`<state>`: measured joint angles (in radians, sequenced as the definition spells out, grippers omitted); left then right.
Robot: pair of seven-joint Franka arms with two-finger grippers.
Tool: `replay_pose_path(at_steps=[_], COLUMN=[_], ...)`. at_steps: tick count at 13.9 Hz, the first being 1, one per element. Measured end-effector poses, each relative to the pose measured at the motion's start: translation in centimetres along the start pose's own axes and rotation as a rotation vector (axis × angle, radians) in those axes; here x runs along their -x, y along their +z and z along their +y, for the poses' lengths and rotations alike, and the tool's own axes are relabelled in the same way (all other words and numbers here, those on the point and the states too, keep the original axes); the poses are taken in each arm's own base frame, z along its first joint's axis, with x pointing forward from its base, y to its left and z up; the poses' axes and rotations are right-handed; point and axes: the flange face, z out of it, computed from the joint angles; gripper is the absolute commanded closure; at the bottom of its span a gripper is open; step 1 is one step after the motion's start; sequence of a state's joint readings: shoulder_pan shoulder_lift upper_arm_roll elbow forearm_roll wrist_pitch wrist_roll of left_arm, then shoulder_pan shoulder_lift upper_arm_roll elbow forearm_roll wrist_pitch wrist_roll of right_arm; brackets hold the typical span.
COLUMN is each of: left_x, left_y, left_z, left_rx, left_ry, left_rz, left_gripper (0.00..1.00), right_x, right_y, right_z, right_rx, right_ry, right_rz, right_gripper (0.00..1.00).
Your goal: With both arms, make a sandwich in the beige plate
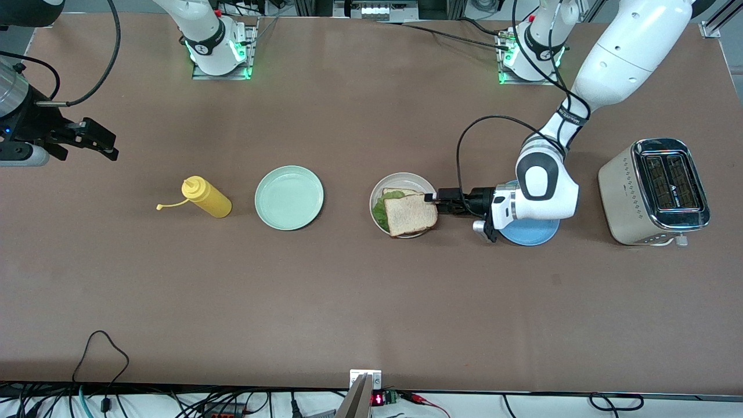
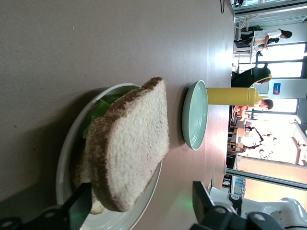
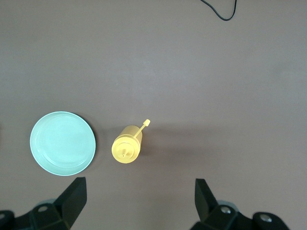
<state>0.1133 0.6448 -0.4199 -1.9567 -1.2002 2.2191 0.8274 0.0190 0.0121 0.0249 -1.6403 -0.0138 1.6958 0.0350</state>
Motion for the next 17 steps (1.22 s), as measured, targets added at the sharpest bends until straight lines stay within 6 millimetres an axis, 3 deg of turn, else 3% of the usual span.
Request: replay_pose_path(at_steps=[9, 14, 17], left_x=[1.4, 1.3, 0.4], left_y=[-4.4, -9.7, -16.4], left_z=[4.4, 9.1, 10.8], left_rx=[-0.132, -0.396, -0.58], left_ry=[0.109, 0.136, 0.125], left_rz=[-0.03, -0.156, -0.239], left_gripper=[0.0, 0.0, 0.0], right_x=[0.0, 0.0, 0.0], right_y=[0.0, -0.1, -0.1], right_z=[0.0, 0.1, 0.1], right_rx=[0.0, 0.0, 0.0], right_ry=[0.0, 0.002, 0.002], right_rz=[0.001, 0.001, 0.003], right_gripper=[0.0, 0.0, 0.0])
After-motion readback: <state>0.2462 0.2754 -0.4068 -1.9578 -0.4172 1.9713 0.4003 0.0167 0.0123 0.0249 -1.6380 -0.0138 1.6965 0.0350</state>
